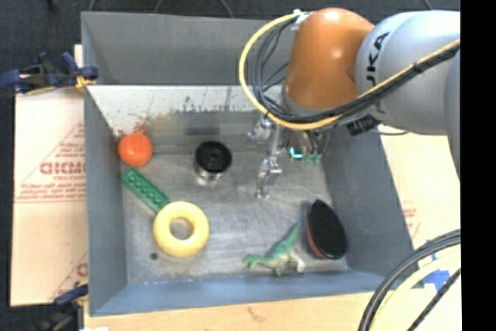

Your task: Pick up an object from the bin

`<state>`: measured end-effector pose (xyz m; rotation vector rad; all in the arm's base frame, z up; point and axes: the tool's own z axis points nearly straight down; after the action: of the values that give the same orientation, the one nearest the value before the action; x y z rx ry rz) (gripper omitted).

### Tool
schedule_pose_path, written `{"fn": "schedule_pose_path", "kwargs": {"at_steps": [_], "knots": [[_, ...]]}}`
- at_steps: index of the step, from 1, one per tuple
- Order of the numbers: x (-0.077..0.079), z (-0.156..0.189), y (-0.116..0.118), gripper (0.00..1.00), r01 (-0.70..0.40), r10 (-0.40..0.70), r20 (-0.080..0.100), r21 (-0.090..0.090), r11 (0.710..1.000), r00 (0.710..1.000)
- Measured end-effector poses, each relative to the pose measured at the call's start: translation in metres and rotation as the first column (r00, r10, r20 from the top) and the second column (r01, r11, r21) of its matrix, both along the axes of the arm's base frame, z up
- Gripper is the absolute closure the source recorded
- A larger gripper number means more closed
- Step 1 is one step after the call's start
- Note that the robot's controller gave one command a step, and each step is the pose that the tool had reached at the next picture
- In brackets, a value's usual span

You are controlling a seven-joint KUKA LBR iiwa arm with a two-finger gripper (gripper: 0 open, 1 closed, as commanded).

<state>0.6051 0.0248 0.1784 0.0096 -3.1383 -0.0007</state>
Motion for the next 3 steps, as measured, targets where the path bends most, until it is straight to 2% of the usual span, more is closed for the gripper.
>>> {"fn": "schedule_pose_path", "kwargs": {"at_steps": [1, 2, 3], "knots": [[0.002, 0.005, 0.0, 0.0, 0.0, 0.0, 0.008, 0.0, 1.0, 1.0], [0.004, 0.004, 0.011, 0.0, -0.128, 0.128, 0.009, -0.003, 0.992, 0.992], [-0.015, -0.024, 0.02, 0.0, -0.352, 0.352, 0.009, -0.002, 0.936, 0.936]]}}
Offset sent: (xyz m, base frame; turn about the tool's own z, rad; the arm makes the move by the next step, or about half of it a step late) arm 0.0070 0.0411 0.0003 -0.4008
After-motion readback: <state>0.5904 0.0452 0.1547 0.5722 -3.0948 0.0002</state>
